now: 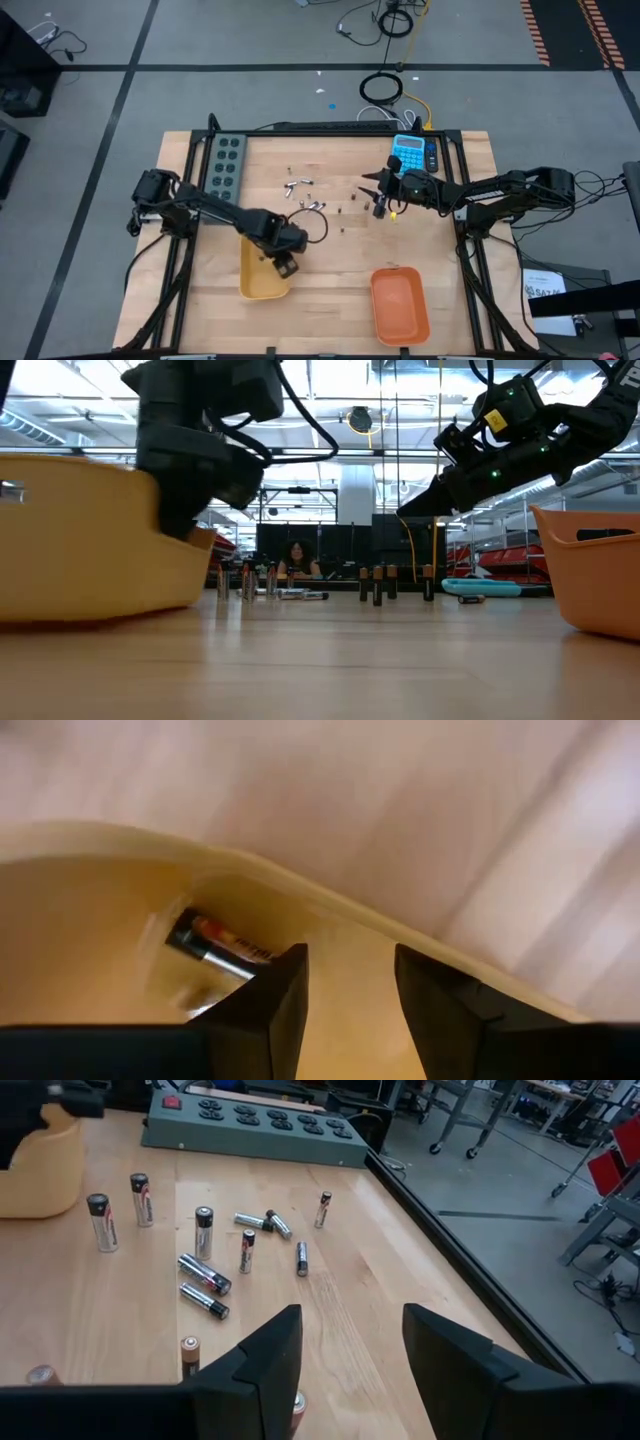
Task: Sort batteries
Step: Put the silver battery into the yellow bin
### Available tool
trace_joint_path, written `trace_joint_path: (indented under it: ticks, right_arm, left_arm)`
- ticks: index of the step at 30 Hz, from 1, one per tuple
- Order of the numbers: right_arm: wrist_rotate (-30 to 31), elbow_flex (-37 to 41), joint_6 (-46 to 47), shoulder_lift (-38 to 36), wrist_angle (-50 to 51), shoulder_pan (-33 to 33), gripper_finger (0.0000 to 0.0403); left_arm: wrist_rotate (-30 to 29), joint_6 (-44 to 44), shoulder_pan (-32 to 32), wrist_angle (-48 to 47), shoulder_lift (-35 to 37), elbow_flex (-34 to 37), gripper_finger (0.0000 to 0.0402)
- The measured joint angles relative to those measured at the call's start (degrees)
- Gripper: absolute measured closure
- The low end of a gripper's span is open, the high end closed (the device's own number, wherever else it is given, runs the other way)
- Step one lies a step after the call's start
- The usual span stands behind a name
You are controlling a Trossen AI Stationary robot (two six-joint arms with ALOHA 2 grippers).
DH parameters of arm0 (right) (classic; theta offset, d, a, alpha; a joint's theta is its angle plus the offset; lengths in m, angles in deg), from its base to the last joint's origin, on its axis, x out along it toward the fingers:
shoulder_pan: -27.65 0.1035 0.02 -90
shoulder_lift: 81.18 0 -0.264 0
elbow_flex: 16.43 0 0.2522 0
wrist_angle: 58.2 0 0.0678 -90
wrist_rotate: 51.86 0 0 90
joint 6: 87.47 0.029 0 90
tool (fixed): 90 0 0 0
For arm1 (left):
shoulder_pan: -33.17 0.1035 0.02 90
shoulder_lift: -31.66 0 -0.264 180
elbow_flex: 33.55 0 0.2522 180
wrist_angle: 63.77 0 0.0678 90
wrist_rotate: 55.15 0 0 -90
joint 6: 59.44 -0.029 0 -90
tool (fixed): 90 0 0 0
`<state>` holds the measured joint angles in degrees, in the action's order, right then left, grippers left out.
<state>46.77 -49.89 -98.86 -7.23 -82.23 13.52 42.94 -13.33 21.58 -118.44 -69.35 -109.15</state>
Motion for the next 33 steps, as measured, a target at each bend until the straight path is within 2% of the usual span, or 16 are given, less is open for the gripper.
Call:
trace_joint_path:
  ticks: [6,11,14,19,23,33]
  right_arm:
    - [-0.2,0.0,-0.8,0.0,0.7,0.0,0.0236]
    - [-4.6,0.0,-0.3,0.0,0.8,0.0,0.0236]
    - [-4.7,0.0,0.6,0.0,-0.1,0.2,0.0236]
    - [-4.5,0.0,1.1,0.0,-0.9,1.8,0.0236]
    - [-4.4,0.0,0.4,0.0,-0.2,2.5,0.0236]
    - [-4.2,0.0,-0.2,0.0,0.7,1.4,0.0236]
  left_arm:
    - [-1.7,5.0,0.7,0.1,3.6,-0.4,0.0242]
    - [-1.1,6.6,0.3,-0.1,7.6,-3.6,0.0242]
    - [-5.0,5.9,0.6,-1.2,8.7,-6.7,0.0242]
    - [-11.7,0.3,4.3,-7.5,8.7,-9.5,0.0242]
    - [-12.7,-5.6,8.7,-11.3,8.5,-9.5,0.0242]
    - [-6.9,-17.8,10.0,-19.6,7.6,-9.5,0.0242]
